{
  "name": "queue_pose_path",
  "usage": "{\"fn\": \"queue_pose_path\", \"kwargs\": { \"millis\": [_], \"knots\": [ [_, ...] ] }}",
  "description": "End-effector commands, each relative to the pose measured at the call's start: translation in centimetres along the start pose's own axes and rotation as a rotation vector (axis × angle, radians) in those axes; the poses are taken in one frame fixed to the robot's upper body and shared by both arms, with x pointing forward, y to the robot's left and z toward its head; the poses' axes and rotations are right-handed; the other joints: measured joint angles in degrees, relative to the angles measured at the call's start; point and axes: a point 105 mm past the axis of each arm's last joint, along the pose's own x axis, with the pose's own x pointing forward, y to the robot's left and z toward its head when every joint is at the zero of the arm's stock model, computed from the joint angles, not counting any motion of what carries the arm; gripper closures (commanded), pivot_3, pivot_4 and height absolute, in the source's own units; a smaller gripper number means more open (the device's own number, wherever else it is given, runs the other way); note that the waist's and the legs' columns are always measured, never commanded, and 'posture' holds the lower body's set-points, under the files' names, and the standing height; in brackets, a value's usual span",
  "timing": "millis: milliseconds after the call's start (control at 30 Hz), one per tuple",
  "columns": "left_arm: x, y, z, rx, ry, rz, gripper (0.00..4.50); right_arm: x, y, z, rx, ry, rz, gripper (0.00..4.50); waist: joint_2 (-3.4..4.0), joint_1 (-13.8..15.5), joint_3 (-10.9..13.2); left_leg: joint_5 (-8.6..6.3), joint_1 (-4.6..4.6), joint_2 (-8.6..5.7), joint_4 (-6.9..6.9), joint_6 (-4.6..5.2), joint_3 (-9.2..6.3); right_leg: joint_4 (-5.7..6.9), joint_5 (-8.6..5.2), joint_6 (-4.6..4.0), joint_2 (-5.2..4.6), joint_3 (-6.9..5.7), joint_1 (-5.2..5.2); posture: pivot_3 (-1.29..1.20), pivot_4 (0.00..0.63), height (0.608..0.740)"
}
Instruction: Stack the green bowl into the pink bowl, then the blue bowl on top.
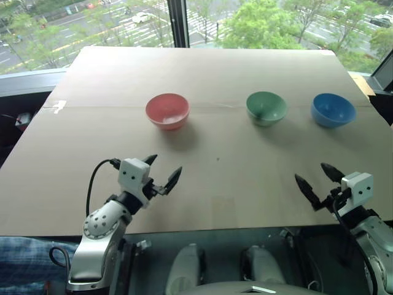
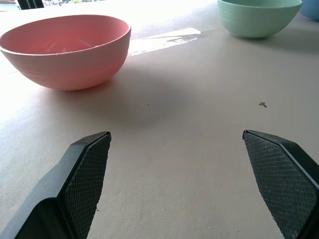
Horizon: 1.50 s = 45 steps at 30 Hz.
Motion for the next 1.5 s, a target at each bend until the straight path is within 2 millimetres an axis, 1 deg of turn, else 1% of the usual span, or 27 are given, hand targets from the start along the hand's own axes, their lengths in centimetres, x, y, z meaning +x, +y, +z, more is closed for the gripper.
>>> {"fn": "queue_pose_path", "kwargs": {
  "millis": [33,233,433,633,833,933,1000,1133,1200,1267,1367,1500],
  "knots": [
    [-0.1,-0.6,1.6,0.015,-0.069,-0.026,0.0,-0.1,-0.1,1.1,-0.03,-0.043,0.004,0.04,0.0,0.0,0.0,0.0,0.0,0.0,0.0,0.0,0.0,0.0,0.0,0.0,0.0,0.0,0.0,0.0,0.15,0.74],
    [0.2,-1.0,2.0,0.001,-0.092,-0.062,0.0,-0.1,0.1,1.1,-0.035,-0.043,0.009,0.04,0.0,-0.01,0.0,0.0,0.0,0.0,0.0,0.0,0.0,0.0,0.0,0.0,0.0,0.0,0.0,0.0,0.15,0.74],
    [0.4,-0.9,2.1,0.003,-0.098,-0.068,0.0,0.0,0.1,1.2,-0.04,-0.045,0.01,0.04,0.0,0.0,-0.01,0.0,0.01,-0.01,0.0,0.0,0.0,0.0,0.01,0.02,0.01,0.0,0.01,0.0,0.15,0.74],
    [0.5,-1.6,2.3,-0.014,-0.111,-0.119,0.0,0.2,0.1,1.4,-0.043,-0.053,0.014,0.04,0.0,0.01,-0.01,0.0,0.01,-0.01,0.0,0.0,0.01,0.0,0.01,0.02,0.01,0.01,0.01,0.0,0.15,0.74],
    [0.6,-1.1,2.5,0.004,-0.111,-0.115,0.0,0.4,0.1,1.4,-0.045,-0.056,0.026,0.04,0.0,0.0,-0.01,0.0,0.01,-0.01,0.0,-0.01,0.01,0.0,0.03,0.05,0.02,0.01,0.01,0.0,0.15,0.74],
    [0.9,-0.5,2.8,0.021,-0.111,-0.097,0.0,0.6,0.5,1.5,-0.046,-0.065,0.046,0.04,0.0,0.0,-0.01,0.0,0.02,-0.01,0.0,-0.01,0.01,0.0,0.03,0.06,0.02,0.01,0.01,0.0,0.15,0.74],
    [1.4,0.1,3.1,0.031,-0.11,-0.078,0.0,0.9,1.1,1.8,-0.051,-0.076,0.076,0.04,0.01,0.03,-0.01,0.01,0.02,-0.02,0.0,-0.01,0.01,0.01,0.04,0.07,0.03,0.01,0.02,0.0,0.15,0.74],
    [2.5,1.4,3.7,0.117,-0.092,-0.047,0.0,1.4,2.6,3.1,-0.059,-0.108,0.169,0.04,0.01,0.0,-0.02,0.01,0.04,-0.02,0.02,-0.01,0.01,0.02,0.1,0.18,0.05,0.0,0.03,0.0,0.15,0.74],
    [3.5,3.0,3.8,0.166,-0.045,0.006,0.0,1.8,3.9,4.2,-0.051,-0.11,0.254,0.04,0.01,0.0,-0.02,0.01,0.04,-0.03,0.01,-0.01,0.02,0.01,0.11,0.19,0.05,0.02,0.03,0.0,0.15,0.74],
    [4.5,4.5,3.8,0.235,0.008,0.058,0.0,2.2,5.0,5.6,-0.041,-0.137,0.305,0.04,0.0,0.01,-0.02,0.01,0.03,-0.04,0.04,-0.02,0.01,0.02,0.11,0.2,0.08,0.01,0.03,0.0,0.15,0.74],
    [5.4,5.3,4.1,0.313,0.031,0.057,0.0,2.4,6.0,7.5,-0.04,-0.187,0.344,0.04,-0.01,0.04,-0.03,0.01,0.02,-0.06,0.06,-0.02,-0.02,0.02,0.11,0.2,0.12,-0.03,0.04,0.0,0.15,0.74],
    [7.0,6.2,5.1,0.383,0.032,0.053,0.0,2.7,7.3,10.6,-0.01,-0.264,0.393,0.04,-0.03,0.1,-0.02,0.01,-0.09,-0.07,0.06,-0.02,-0.04,-0.01,0.12,0.21,0.09,-0.07,0.0,0.0,0.15,0.74]
  ]
}}
